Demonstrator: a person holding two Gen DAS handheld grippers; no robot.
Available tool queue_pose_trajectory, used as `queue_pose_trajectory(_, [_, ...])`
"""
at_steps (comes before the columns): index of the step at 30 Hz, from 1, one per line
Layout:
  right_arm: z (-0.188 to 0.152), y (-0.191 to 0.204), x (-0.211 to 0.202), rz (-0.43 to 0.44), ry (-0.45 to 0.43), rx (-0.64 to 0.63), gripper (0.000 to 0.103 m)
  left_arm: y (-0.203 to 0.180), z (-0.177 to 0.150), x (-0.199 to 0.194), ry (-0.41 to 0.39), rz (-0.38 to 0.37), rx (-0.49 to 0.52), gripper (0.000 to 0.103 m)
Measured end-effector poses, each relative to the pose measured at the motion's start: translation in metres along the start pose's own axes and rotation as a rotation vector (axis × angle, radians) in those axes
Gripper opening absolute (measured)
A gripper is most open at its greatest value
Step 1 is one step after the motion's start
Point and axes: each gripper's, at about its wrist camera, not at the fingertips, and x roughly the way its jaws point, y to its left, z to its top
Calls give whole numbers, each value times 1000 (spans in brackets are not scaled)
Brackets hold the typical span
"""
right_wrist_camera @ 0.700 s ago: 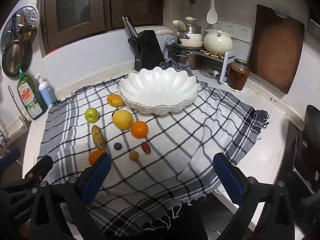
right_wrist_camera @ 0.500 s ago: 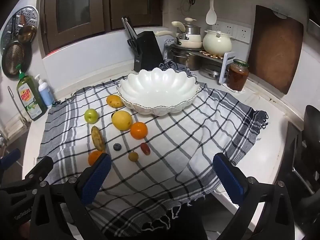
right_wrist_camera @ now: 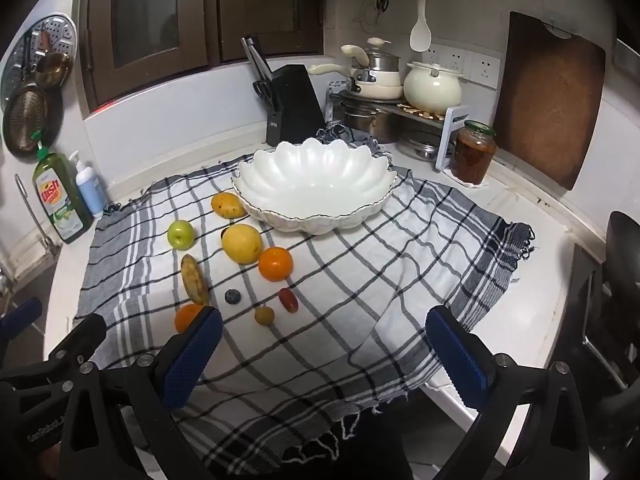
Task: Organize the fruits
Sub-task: 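Move both tools toward the fruits on the checkered cloth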
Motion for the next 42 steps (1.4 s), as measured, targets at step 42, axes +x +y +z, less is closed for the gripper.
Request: queue_pose_trajectory(42, [-1, -8, 2, 2, 4, 5, 103, -10, -4, 11, 20, -9, 21, 103])
